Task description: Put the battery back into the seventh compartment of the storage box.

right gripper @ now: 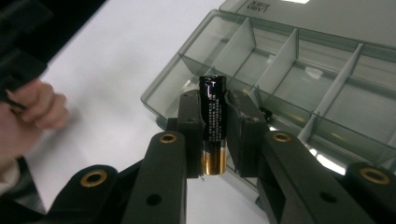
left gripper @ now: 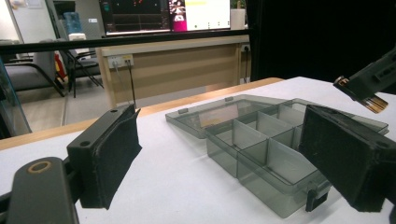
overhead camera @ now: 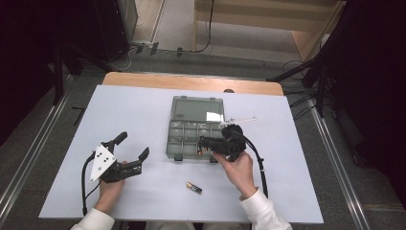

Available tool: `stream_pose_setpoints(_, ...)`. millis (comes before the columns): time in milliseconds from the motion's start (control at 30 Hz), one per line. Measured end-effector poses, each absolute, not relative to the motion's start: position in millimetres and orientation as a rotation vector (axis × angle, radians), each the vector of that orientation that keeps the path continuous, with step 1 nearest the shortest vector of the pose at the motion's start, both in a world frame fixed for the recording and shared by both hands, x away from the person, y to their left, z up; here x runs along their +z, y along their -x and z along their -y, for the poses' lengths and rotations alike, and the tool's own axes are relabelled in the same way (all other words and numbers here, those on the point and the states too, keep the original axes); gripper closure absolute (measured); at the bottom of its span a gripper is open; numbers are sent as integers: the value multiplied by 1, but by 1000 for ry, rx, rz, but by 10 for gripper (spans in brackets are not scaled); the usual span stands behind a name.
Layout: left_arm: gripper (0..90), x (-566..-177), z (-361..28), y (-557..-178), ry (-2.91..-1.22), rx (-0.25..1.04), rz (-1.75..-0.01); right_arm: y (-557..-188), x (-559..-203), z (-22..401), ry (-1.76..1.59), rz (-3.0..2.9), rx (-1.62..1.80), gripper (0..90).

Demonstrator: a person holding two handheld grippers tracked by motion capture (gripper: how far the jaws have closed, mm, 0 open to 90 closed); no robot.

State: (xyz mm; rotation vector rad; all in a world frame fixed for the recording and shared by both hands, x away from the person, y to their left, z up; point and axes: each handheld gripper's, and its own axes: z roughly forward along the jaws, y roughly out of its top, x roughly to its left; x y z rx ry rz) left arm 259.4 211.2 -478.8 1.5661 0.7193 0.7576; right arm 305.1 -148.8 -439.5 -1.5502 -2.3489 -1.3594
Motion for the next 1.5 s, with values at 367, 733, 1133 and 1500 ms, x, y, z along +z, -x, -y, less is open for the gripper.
stream_pose_setpoints(367, 121, -479, -211, -260, -1567, 755, -723, -321, -461, 167, 1655, 2068, -1402, 780)
stream_pose_setpoints(733, 121, -479, -211, -260, -1566, 756, -721, -329, -477, 164, 1687, 1970, -1354, 779)
stream_pose_setpoints(1133, 121, -479, -211, -260, -1566, 756, -721, -327, -482, 161, 1741, 1983, -1336, 731)
stream_pose_setpoints(1500, 121, -479, -211, -259, -1566, 757, -719, -319, -471, 162, 1655, 2043, -1459, 70)
